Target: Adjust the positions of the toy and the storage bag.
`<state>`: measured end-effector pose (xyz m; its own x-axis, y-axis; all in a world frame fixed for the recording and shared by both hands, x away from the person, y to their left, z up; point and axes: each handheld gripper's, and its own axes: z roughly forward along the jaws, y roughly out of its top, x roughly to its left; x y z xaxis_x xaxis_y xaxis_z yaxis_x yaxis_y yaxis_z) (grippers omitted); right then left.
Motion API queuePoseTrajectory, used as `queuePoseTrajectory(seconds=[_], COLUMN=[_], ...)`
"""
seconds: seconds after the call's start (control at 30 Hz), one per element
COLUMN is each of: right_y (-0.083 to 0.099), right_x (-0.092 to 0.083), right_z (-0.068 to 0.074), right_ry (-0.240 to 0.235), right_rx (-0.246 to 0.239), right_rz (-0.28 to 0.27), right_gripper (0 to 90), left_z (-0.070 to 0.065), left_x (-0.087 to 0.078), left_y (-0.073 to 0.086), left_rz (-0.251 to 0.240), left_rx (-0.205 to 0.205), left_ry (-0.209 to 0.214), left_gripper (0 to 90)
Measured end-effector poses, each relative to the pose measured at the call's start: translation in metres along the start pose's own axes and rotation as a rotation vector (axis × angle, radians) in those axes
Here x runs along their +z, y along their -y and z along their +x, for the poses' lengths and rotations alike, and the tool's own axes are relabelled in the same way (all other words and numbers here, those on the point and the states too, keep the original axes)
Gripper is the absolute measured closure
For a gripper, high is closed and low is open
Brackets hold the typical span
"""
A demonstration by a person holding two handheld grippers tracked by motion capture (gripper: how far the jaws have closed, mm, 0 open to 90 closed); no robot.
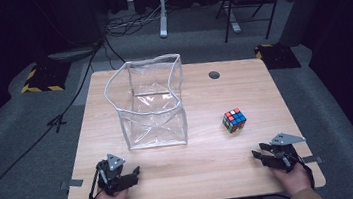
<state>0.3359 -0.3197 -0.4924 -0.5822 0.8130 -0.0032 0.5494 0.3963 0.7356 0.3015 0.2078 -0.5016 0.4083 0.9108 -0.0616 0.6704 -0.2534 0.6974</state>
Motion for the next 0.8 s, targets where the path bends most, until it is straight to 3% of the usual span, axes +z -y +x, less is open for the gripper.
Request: queuePoseTrajectory(seconds=[0.2, 0.23, 0.33, 0.4, 0.6, 0.8], right_y=[-0.018, -0.026, -0.039, -0.044, -0.082, -0.110], right_x=[0.002, 0.002, 0.005, 0.007, 0.025, 0.048], right_z=[0.012, 0.017, 0.025, 0.028, 0.048, 0.066], right_ry=[-0.048, -0.074, -0.101, -0.118, -0.195, -0.249], right_rx=[-0.026, -0.033, -0.039, -0.048, -0.079, -0.122], right_rz=[-0.010, -0.016, -0.020, -0.018, -0.019, -0.005], right_gripper=[52.9, 53.2, 53.2, 53.3, 55.8, 56.8], left_z=[0.000, -0.001, 0.000, 0.000, 0.005, 0.008], left_x=[-0.012, -0.015, -0.025, -0.027, -0.045, -0.051], left_y=[0.003, 0.004, 0.008, 0.009, 0.019, 0.026], left_rz=[-0.041, -0.057, -0.094, -0.102, -0.168, -0.172], left_rx=[-0.008, -0.011, -0.042, -0.046, -0.074, -0.075], left_ry=[0.031, 0.037, 0.083, 0.086, 0.085, 0.075], left_gripper=[27.7, 28.0, 28.1, 29.0, 29.8, 30.3])
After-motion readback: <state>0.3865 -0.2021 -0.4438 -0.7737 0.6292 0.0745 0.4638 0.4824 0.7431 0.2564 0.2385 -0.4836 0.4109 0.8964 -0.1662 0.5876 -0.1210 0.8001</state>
